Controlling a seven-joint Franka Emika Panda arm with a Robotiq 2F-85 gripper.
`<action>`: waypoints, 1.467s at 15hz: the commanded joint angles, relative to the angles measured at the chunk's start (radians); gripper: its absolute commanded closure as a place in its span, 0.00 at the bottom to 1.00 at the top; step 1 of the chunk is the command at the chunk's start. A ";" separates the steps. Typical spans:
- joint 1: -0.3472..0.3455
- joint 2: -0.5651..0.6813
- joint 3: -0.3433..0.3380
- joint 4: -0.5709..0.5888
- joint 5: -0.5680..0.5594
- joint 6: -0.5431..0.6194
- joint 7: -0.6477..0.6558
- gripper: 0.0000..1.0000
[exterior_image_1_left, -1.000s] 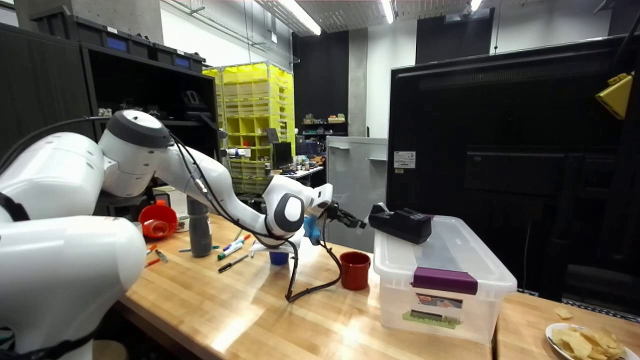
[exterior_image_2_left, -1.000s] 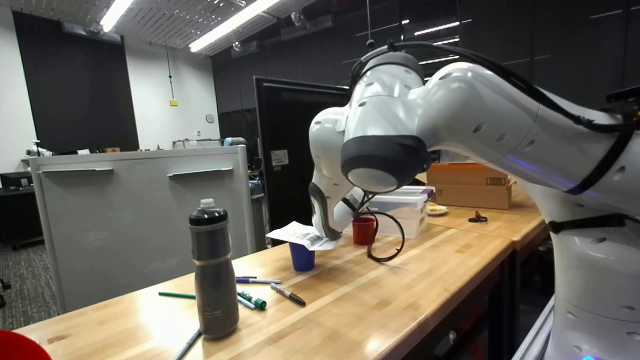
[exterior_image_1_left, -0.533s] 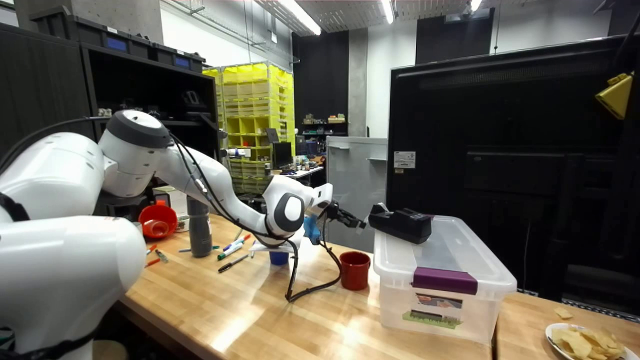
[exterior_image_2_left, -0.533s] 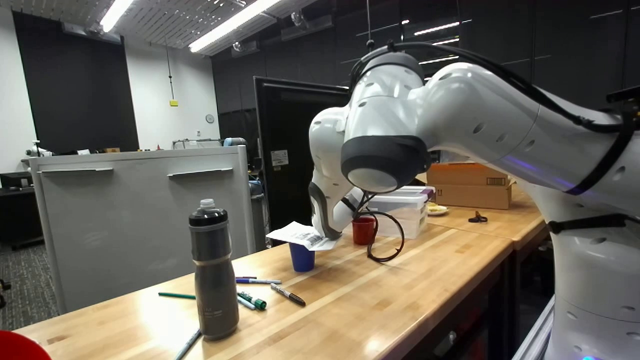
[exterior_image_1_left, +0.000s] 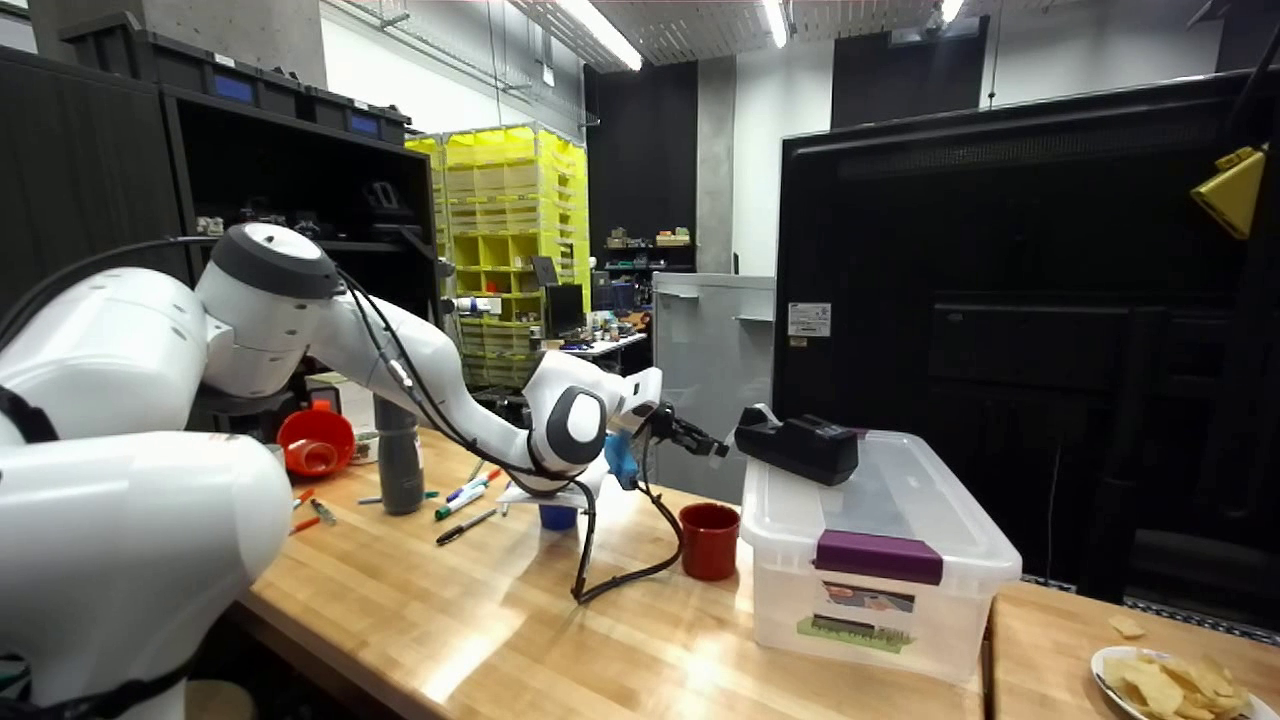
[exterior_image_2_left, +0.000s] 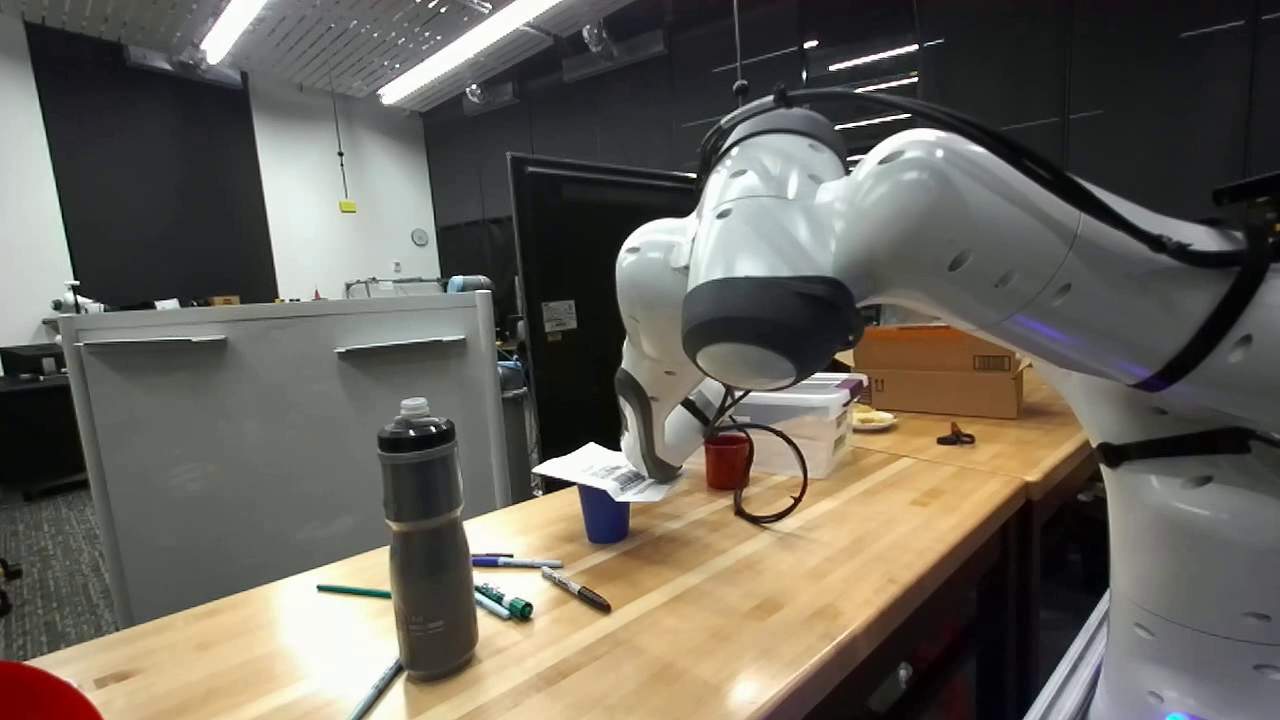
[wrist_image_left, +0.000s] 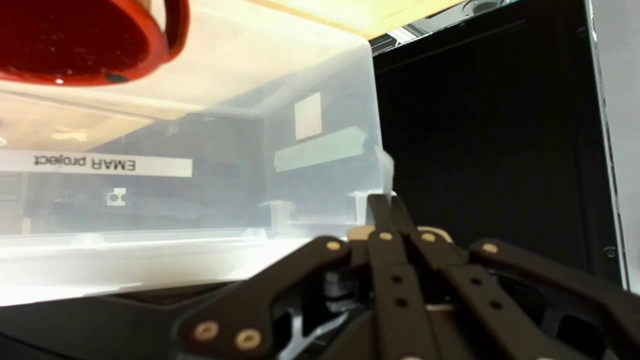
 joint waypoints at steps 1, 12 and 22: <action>0.034 0.040 -0.008 0.009 0.016 -0.022 0.006 1.00; 0.043 0.062 -0.015 0.024 0.012 -0.030 0.004 1.00; 0.060 0.184 -0.094 0.042 -0.006 -0.160 0.077 1.00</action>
